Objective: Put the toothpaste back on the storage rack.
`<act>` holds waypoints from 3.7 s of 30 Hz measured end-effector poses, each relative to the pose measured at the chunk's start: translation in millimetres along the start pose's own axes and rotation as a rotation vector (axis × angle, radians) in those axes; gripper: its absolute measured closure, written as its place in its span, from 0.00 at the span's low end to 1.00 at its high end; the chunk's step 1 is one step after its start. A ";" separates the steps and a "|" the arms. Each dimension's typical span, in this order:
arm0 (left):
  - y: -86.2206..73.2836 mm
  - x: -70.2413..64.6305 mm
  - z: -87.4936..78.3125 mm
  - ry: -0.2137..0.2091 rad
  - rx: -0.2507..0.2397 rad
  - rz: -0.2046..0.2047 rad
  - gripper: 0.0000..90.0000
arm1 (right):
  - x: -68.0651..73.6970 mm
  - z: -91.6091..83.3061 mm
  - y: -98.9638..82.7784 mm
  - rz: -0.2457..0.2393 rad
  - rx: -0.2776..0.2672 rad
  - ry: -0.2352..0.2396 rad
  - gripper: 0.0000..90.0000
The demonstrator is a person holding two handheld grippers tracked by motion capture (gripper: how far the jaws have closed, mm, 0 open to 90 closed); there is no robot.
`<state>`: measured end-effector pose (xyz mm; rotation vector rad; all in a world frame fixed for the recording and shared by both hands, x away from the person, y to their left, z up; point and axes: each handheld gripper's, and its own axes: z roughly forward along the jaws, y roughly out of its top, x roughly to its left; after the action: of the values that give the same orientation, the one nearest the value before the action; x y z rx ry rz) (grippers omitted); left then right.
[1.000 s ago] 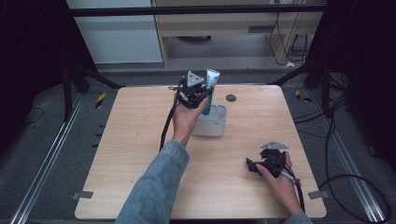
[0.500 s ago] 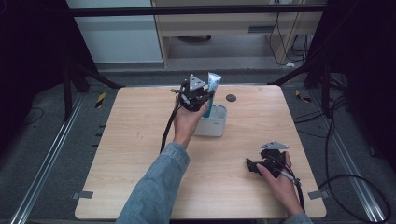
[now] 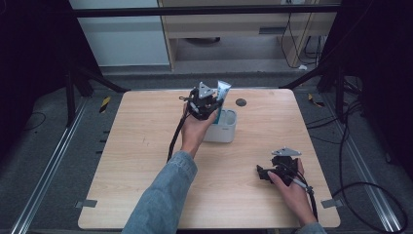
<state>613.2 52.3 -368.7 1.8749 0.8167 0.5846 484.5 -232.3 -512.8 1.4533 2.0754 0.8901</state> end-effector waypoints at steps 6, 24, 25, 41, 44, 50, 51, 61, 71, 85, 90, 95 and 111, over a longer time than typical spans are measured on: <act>-5.3 0.5 1.8 0.002 0.008 -0.003 0.87 | 0.1 -0.1 0.0 0.002 0.001 0.000 0.00; -16.9 1.7 6.4 -0.001 0.022 -0.023 0.87 | 0.1 -0.1 0.0 0.001 0.003 -0.001 0.00; -17.4 1.6 6.9 -0.002 0.025 -0.022 0.87 | 0.1 -0.1 0.0 -0.001 0.002 -0.001 0.00; -21.5 1.2 9.2 -0.005 0.031 -0.030 0.87 | 0.0 -0.1 0.0 -0.001 0.002 -0.001 0.00; -22.5 0.7 9.8 -0.003 0.035 -0.027 0.87 | 0.1 -0.2 0.0 0.000 0.003 0.000 0.00; -23.4 0.8 9.8 -0.002 0.037 -0.027 0.87 | 0.0 -0.2 0.0 0.000 0.002 0.000 0.00; -24.1 1.0 9.8 -0.001 0.035 -0.031 0.87 | -0.1 -0.1 0.0 -0.002 0.002 -0.002 0.00; -28.6 1.6 10.6 -0.002 0.046 -0.040 0.87 | 0.1 -0.1 0.0 0.001 0.001 0.000 0.00; -30.2 -2.0 12.6 -0.003 0.064 -0.043 0.87 | 0.1 -0.3 0.1 0.003 0.004 0.000 0.00; -30.6 -6.4 13.1 -0.004 0.080 -0.031 0.87 | 0.1 -0.3 0.1 0.002 0.003 0.001 0.00; -32.9 -7.3 15.8 -0.002 0.102 -0.039 0.87 | 0.1 -0.3 0.1 0.002 0.003 0.001 0.00; -33.4 -7.8 16.1 -0.001 0.099 -0.040 0.87 | 0.1 -0.3 0.1 0.002 0.003 0.001 0.00; -25.5 -6.8 21.4 0.005 0.146 -0.064 0.85 | 0.1 -0.3 0.1 0.003 0.003 0.000 0.00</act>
<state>616.4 42.3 -401.1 1.9722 0.9407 0.5012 484.3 -232.2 -512.5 1.4584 2.0765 0.8883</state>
